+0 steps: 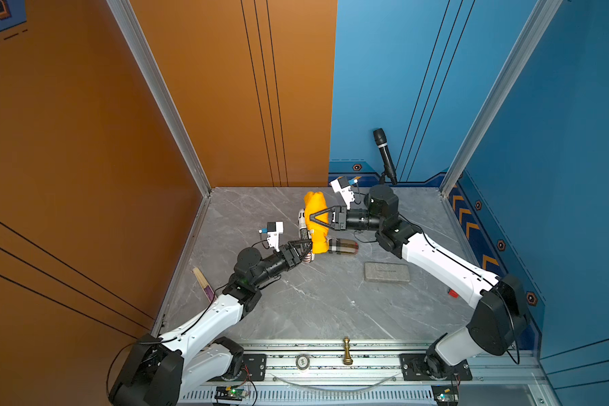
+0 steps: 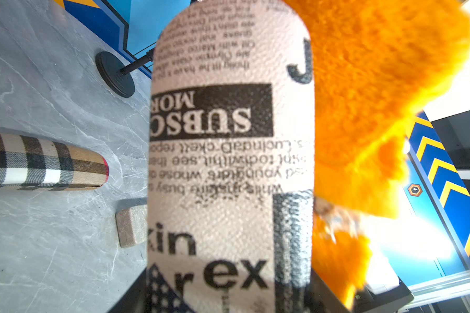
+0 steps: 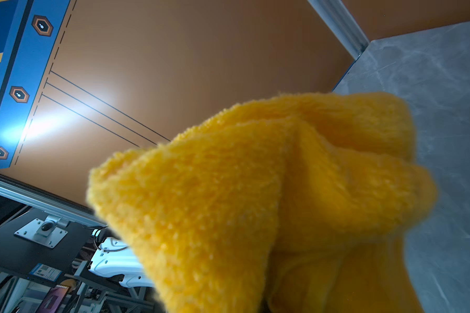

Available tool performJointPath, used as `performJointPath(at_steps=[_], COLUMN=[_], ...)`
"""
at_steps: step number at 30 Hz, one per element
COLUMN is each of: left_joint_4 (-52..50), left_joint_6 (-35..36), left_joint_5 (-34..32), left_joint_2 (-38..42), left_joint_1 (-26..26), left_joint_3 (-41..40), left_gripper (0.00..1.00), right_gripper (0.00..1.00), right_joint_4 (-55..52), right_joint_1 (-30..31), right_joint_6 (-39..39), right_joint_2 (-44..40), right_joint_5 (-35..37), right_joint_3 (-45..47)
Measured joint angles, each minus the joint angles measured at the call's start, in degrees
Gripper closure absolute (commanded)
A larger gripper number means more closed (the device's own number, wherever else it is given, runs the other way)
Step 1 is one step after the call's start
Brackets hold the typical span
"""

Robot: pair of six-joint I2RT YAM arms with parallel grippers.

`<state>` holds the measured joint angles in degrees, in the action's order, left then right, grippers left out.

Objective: Wipe the eyeglass case
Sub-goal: Wipe the dirt from the eyeglass case.

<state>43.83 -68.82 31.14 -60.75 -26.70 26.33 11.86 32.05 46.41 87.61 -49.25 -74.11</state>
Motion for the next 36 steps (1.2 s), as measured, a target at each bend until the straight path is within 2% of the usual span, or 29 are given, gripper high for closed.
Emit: performJointPath(at_steps=[4, 7, 10, 14, 18, 22, 28, 32, 36], left_joint_4=[-3.82, -12.15, -24.9, -41.92, -56.59, -66.29, -74.95, -79.21, -82.09], left_joint_6=[1.4, 4.2, 7.21, 7.87, 3.67, -2.36, -10.78, -16.39, -19.71], left_joint_5=[0.39, -0.5, -5.53, -18.45, -31.08, -37.94, -42.23, -43.6, -43.5], left_joint_2=[1.99, 3.04, 3.41, 3.5, 2.25, -3.91, -13.35, -15.19, -18.99], left_joint_1=[-0.7, -2.32, -5.18, -9.57, -14.36, -17.77, -20.98, -23.63, -25.24], left_joint_3=[0.15, 1.92, 5.86, 9.77, 11.28, 14.62, 18.99, 19.17, 20.68], left_gripper=[0.67, 0.67, 0.66, 0.66, 0.63, 0.63, 0.61, 0.59, 0.52], right_gripper=[1.0, 1.0, 1.0, 1.0, 1.0, 1.0, 1.0, 1.0, 1.0], right_joint_4=[-0.61, -0.59, -1.75, -4.66, -6.73, -8.17, -9.62, -9.79, -9.68], right_joint_1=[-3.23, -4.11, -5.33, -8.68, -10.21, -10.27, -11.26, -12.15, -13.0], right_joint_6=[-1.7, -2.86, -4.5, -7.74, -10.82, -13.62, -16.59, -17.57, -18.18], right_joint_2=[-3.34, -5.38, -6.99, -9.2, -11.39, -14.03, -18.99, -22.14, -24.7], right_joint_5=[0.44, 0.85, 1.51, 3.23, 5.18, 6.54, 8.81, 10.1, 10.6], right_joint_3=[1.68, 4.02, 6.71, 9.68, 12.15, 15.45, 20.9, 23.28, 25.31])
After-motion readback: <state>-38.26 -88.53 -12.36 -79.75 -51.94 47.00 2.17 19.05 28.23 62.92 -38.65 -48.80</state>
